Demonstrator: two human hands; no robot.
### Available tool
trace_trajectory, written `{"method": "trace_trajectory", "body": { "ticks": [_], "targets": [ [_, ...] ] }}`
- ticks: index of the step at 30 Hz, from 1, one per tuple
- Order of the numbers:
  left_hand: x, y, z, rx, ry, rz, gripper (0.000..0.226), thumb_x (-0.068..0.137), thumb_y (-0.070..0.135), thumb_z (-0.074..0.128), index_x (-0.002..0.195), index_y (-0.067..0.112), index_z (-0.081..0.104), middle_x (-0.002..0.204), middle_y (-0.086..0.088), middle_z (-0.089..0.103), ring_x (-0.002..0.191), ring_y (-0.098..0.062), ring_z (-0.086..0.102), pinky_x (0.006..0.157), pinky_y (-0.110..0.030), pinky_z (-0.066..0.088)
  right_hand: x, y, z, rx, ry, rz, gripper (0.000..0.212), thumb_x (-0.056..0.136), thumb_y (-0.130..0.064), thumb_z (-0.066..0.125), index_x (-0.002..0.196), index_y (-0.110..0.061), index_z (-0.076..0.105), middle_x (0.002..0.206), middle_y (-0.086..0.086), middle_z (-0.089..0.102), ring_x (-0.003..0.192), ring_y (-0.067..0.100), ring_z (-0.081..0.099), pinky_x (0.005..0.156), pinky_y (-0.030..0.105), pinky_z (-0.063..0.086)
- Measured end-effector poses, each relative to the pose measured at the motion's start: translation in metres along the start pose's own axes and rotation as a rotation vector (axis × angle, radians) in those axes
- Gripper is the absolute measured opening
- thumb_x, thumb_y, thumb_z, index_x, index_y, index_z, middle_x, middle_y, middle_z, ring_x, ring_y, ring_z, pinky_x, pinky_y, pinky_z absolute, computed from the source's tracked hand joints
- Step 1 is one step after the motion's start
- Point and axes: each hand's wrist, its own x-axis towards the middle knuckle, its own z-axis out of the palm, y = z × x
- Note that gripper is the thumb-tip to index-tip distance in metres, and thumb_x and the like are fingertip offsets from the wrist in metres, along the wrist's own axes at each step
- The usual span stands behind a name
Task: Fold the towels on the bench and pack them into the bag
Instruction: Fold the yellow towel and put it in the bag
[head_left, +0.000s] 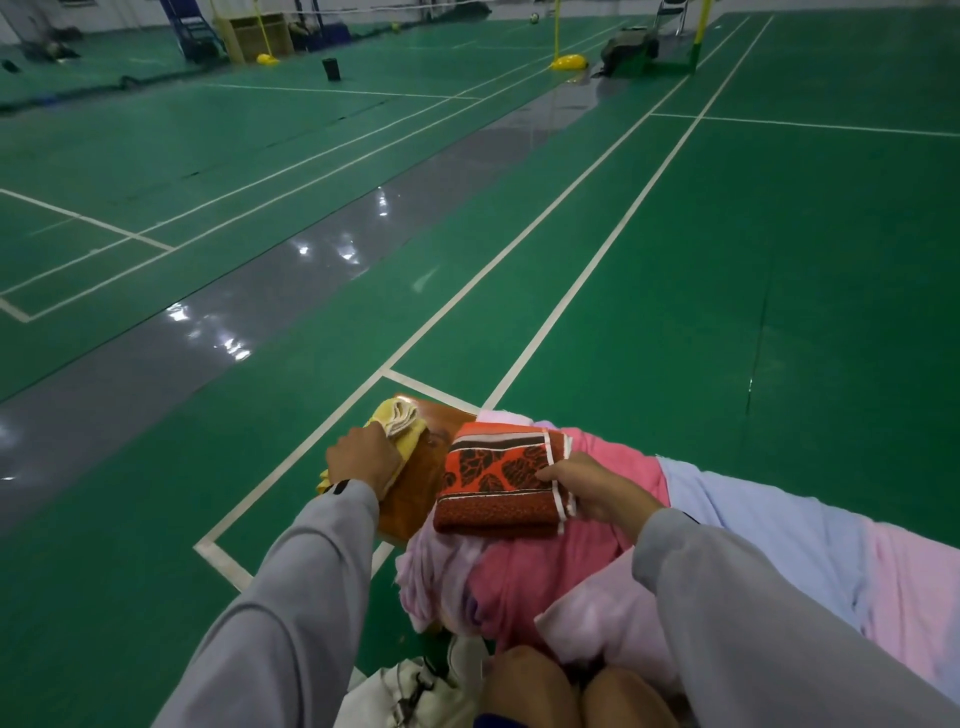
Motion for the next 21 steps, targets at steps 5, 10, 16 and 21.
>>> {"method": "trace_trajectory", "body": {
  "ticks": [5,10,16,21],
  "targets": [
    [0.0,-0.005,-0.033,-0.221,0.049,-0.119,0.009,0.098,0.019,0.044,0.104,0.013,0.047,0.091,-0.007,0.052,0.087,-0.035,0.058,0.073,-0.039,0.041,-0.009,-0.009,0.002,-0.257,0.157,-0.1,0.027,0.086,-0.031,0.07,0.11,-0.018,0.069,0.099,0.005,0.075,0.094,0.023,0.071,0.087,0.036,0.057],
    [-0.001,0.016,-0.082,-0.599,0.095,0.124,0.015,0.103,0.021,0.043,0.096,0.013,0.054,0.088,-0.006,0.058,0.084,-0.033,0.058,0.07,-0.036,0.04,-0.04,-0.039,0.015,-0.58,0.589,-0.471,0.045,0.089,-0.051,0.063,0.105,-0.01,0.054,0.103,0.005,0.058,0.096,0.027,0.055,0.081,0.036,0.046],
    [-0.032,0.068,-0.137,-1.555,-0.263,0.012,0.02,0.105,0.017,0.053,0.118,0.005,0.064,0.107,-0.015,0.072,0.094,-0.03,0.07,0.084,-0.045,0.059,-0.075,-0.08,0.033,0.384,-0.123,-0.252,0.086,0.077,-0.074,0.071,0.132,-0.008,0.061,0.129,0.014,0.067,0.114,0.032,0.067,0.106,0.054,0.048],
    [-0.051,0.078,-0.098,-1.508,-0.403,-0.152,0.027,0.106,0.017,0.053,0.125,-0.002,0.057,0.101,-0.017,0.073,0.079,-0.024,0.075,0.066,-0.038,0.062,-0.067,-0.054,0.015,0.401,-0.034,-0.186,0.067,0.076,-0.035,0.087,0.129,-0.003,0.064,0.112,0.018,0.074,0.1,0.036,0.073,0.09,0.061,0.056]
  ]
}}
